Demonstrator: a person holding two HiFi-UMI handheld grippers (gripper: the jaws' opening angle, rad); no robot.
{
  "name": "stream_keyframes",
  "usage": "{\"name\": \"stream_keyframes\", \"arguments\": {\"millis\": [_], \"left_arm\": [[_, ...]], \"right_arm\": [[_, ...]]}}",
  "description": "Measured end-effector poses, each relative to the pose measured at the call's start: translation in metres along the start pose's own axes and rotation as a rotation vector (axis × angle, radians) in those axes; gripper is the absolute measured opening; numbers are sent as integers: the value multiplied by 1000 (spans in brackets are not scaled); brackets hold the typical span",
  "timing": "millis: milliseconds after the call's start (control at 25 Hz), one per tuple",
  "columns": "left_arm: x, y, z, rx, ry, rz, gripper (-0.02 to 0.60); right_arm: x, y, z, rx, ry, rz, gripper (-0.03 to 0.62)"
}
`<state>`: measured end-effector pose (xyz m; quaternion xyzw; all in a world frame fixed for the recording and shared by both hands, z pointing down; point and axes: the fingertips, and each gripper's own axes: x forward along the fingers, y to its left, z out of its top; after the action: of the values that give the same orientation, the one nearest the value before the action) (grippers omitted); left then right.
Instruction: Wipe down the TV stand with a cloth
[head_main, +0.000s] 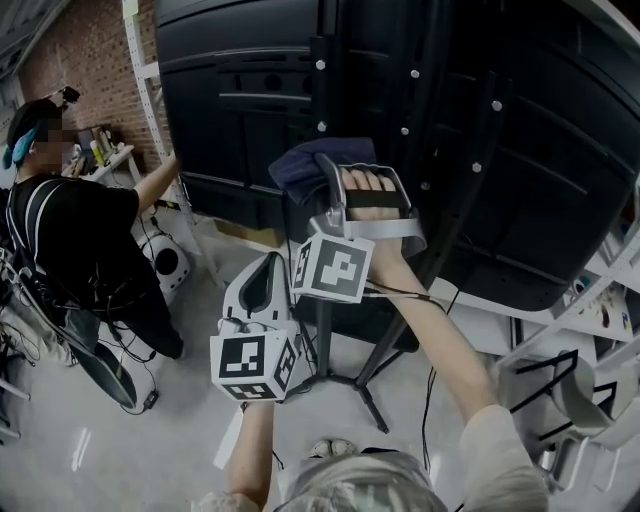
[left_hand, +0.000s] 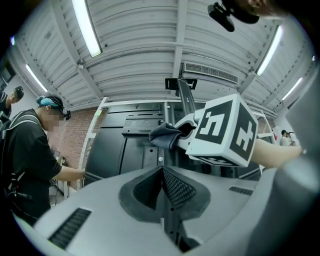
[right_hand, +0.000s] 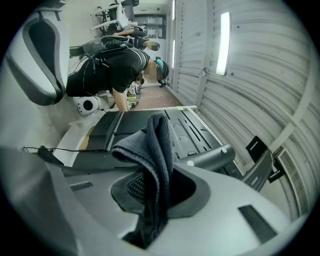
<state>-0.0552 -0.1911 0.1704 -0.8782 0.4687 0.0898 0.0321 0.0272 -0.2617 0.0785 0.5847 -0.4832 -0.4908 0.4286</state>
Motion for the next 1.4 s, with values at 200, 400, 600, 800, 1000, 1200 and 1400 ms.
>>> {"name": "stream_keyframes", "arguments": {"millis": [200,400,600,800,1000,1200,1400], "left_arm": [[-3,8,-7,-6,6,18,17],[-8,14,-21,-31,20,31,17],[-9,20,-36,-47,48,40,17],[-10,28,-46,-65,62,61,17],[-10,32,-61,-85,84,70,17],[-10,34,-77,-105,112,72,17],[-6,34,-87,-115,123,65,17]], "right_arm": [[-3,19,-1,1,0,28,63],[-9,50,-2,-19,-1,76,63],[-15,77,-4,-10,3,117,63],[-21,103,-11,22,10,163,63],[-27,128,-16,47,21,199,63],[-32,151,-19,60,31,228,63],[-36,169,-22,80,37,260,63]]}}
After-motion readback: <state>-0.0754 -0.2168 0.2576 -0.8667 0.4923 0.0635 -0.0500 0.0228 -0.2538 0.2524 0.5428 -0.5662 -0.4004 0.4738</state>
